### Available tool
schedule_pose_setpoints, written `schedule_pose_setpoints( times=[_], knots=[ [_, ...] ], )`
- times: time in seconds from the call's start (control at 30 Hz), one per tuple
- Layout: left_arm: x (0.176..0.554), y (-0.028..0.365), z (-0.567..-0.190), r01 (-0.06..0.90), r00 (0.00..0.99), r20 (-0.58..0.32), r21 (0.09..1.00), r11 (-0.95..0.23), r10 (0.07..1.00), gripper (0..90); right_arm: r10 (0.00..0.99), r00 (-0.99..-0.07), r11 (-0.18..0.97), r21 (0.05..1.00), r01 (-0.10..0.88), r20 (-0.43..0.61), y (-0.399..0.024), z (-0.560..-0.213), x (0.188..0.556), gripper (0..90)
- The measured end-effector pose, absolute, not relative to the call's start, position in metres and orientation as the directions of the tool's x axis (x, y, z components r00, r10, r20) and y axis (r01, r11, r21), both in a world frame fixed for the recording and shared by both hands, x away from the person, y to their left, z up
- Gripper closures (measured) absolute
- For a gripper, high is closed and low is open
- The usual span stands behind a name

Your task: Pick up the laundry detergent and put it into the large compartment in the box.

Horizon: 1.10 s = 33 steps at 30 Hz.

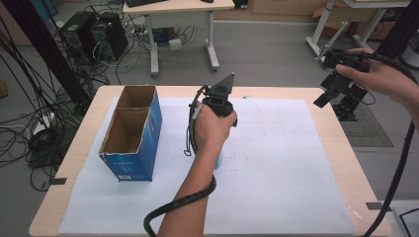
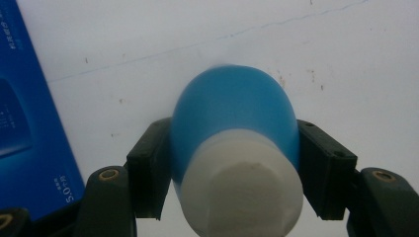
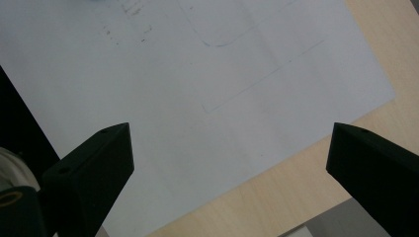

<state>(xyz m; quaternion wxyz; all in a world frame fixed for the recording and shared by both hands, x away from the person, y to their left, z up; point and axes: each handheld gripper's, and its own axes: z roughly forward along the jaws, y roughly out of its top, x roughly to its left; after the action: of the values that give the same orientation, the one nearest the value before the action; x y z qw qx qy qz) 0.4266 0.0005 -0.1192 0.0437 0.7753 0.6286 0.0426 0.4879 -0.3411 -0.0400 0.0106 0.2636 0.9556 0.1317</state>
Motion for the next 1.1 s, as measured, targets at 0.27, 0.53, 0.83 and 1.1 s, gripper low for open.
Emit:
schedule_pose_setpoints(
  times=[0.27,0.53,0.83,1.1],
  knots=[
    [0.416,0.004,-0.087,0.965,0.217,-0.006,0.154,-0.214,0.976,38.0,0.505,-0.862,0.825,0.264,0.499,0.050,-0.339,-0.039,0.487,4.5],
    [0.403,0.008,-0.058,0.959,0.222,0.017,0.176,-0.222,0.975,38.0,0.501,-0.864,0.828,0.264,0.494,0.046,-0.336,-0.038,0.483,4.5],
    [0.393,0.024,-0.025,0.958,0.217,0.005,0.191,-0.214,0.976,38.0,0.490,-0.871,0.836,0.261,0.483,0.038,-0.328,-0.037,0.479,4.5],
    [0.379,0.044,0.012,0.954,0.204,-0.007,0.224,-0.197,0.979,38.0,0.484,-0.874,0.843,0.249,0.477,0.038,-0.320,-0.037,0.477,4.5]
  ],
)
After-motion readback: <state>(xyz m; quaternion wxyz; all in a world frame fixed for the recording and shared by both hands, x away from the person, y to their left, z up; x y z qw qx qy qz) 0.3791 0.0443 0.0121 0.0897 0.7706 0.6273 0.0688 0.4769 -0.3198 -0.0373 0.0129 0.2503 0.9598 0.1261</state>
